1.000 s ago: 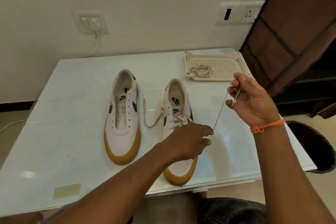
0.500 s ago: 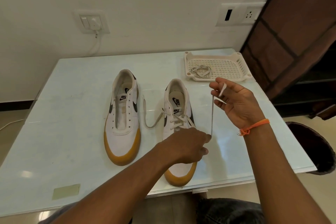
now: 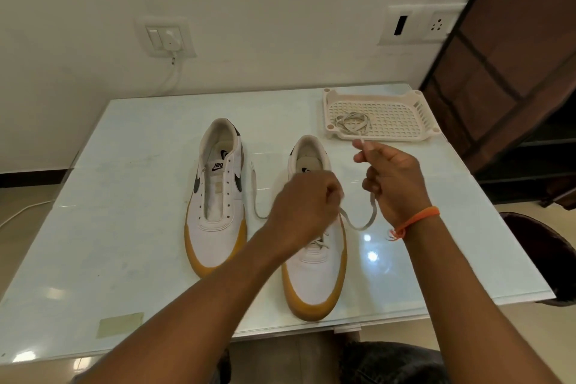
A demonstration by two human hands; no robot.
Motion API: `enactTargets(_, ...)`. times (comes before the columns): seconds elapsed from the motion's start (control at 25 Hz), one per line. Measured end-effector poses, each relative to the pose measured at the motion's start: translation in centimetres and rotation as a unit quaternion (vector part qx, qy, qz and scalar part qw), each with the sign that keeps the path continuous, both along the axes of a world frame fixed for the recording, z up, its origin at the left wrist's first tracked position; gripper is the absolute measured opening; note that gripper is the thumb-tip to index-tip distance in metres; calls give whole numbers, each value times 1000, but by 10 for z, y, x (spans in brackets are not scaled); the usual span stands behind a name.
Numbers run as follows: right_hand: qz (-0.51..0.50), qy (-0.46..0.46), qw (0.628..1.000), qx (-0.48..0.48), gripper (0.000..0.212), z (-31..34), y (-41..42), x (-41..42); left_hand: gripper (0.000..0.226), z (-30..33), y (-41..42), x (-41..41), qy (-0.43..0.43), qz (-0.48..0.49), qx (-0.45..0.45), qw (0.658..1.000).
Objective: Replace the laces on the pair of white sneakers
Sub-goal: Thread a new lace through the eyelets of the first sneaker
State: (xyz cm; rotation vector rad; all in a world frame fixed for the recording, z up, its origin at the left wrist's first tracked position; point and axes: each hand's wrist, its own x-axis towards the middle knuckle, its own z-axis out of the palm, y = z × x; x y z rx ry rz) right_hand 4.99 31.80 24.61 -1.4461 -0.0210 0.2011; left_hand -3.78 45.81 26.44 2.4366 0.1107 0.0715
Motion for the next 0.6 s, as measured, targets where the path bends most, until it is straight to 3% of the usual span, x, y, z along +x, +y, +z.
enactTargets(0.08, 36, -29, 997, -59, 15, -7, 13, -10, 15, 0, 21, 5, -58, 126, 18, 990)
enactTargets(0.12, 43, -42, 995, -84, 14, -9, 19, -15, 20, -3, 30, 6, -48, 158, 36, 986)
enactTargets(0.2, 37, -85, 984, -152, 13, -15, 31, -20, 38, -13, 41, 5, 14, 177, 61, 982)
enactTargets(0.28, 28, -176, 950, -256, 9, -24, 40, -26, 48, -19, 43, 5, 43, 178, 57, 982)
enactTargets(0.36, 23, -257, 904, -340, 8, -34, 47, -32, 38, -22, 45, 8, 42, 167, 6, 985)
enactTargets(0.44, 28, -276, 880, -386, 9, -42, 50, -37, 28, -20, 47, 11, 53, 161, -62, 984)
enactTargets(0.6, 44, -268, 864, -424, 14, -45, 51, -41, 17, -16, 48, 10, 96, 173, -173, 965)
